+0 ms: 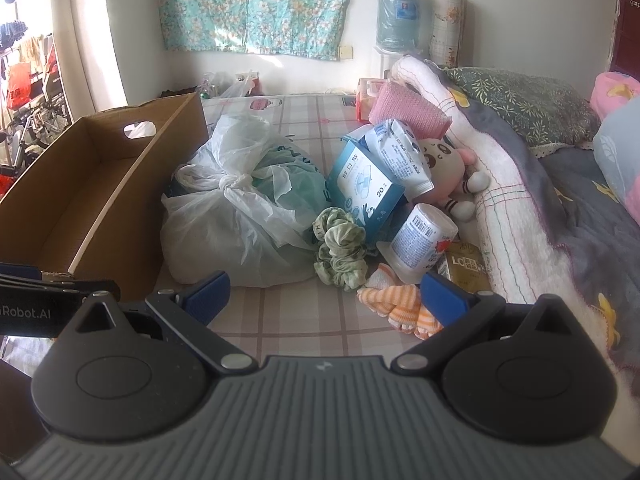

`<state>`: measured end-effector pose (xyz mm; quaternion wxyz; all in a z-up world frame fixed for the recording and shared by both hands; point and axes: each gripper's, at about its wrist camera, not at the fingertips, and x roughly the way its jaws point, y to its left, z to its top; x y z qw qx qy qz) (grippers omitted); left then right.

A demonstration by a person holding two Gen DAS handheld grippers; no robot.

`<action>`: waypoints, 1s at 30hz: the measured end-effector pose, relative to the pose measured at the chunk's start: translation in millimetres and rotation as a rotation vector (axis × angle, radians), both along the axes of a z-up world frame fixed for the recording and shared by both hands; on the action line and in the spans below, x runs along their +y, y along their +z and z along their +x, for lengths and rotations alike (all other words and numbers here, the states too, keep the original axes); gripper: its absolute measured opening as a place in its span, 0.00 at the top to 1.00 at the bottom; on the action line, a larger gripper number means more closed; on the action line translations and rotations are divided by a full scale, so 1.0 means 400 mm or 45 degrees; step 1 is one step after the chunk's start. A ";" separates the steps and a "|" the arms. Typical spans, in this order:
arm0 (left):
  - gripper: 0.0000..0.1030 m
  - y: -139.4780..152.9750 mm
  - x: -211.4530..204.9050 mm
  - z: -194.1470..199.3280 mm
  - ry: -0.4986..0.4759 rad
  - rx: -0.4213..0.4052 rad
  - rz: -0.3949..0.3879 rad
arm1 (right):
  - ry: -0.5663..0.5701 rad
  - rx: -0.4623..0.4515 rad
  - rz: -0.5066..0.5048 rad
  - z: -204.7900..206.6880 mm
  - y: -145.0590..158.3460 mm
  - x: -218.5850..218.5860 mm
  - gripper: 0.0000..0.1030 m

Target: Organize soft objects

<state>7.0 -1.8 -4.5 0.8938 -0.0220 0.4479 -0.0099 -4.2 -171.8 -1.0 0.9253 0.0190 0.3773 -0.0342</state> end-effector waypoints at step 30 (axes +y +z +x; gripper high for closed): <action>0.01 -0.004 0.010 0.020 0.019 0.015 -0.006 | 0.009 0.017 -0.003 0.021 -0.003 0.003 0.01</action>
